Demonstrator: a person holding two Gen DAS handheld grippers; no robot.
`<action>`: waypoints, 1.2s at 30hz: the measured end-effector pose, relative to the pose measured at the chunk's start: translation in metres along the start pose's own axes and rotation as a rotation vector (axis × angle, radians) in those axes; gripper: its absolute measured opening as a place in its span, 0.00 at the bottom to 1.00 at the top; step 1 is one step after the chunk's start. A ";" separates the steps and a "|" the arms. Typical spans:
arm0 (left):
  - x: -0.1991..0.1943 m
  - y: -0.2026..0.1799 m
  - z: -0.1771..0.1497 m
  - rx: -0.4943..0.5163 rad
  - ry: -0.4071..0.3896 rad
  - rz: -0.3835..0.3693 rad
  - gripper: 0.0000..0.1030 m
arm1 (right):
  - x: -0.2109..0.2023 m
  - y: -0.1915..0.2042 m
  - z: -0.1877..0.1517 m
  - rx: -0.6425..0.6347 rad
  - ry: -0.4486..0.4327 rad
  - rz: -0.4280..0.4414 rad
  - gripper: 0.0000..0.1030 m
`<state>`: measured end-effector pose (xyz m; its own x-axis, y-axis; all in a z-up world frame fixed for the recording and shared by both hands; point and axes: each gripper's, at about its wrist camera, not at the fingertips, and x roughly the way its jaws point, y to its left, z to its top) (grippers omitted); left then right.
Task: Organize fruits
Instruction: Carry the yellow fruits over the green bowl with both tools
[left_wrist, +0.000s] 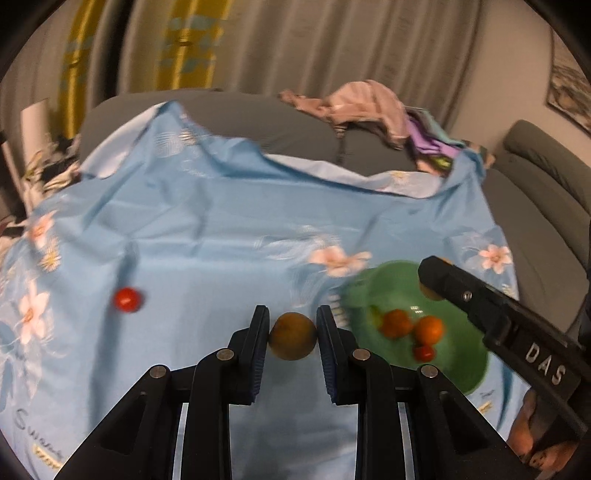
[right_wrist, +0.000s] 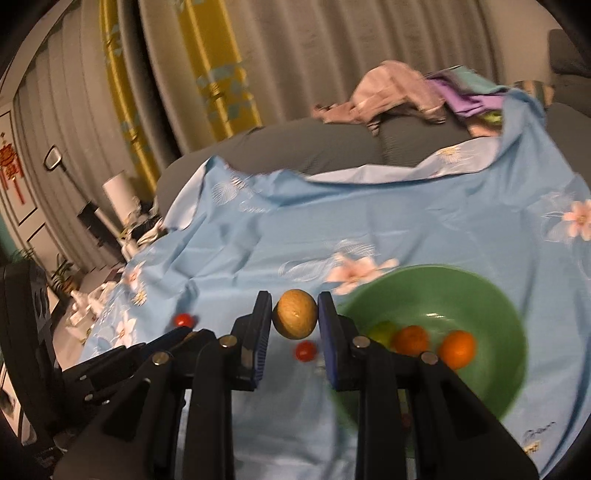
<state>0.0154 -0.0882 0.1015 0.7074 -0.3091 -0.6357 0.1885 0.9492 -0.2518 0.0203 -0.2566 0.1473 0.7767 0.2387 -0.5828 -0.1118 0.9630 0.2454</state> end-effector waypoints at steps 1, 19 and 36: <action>0.003 -0.009 0.002 0.018 0.000 -0.012 0.26 | -0.004 -0.008 0.001 0.016 -0.011 -0.014 0.26; 0.053 -0.108 0.010 0.187 0.094 -0.192 0.26 | -0.029 -0.102 -0.005 0.218 -0.029 -0.140 0.26; 0.041 -0.100 0.008 0.215 0.051 -0.218 0.26 | -0.025 -0.097 -0.003 0.221 -0.015 -0.189 0.26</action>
<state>0.0305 -0.1950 0.1065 0.6001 -0.5039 -0.6213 0.4757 0.8492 -0.2293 0.0098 -0.3552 0.1352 0.7805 0.0543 -0.6228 0.1721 0.9391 0.2975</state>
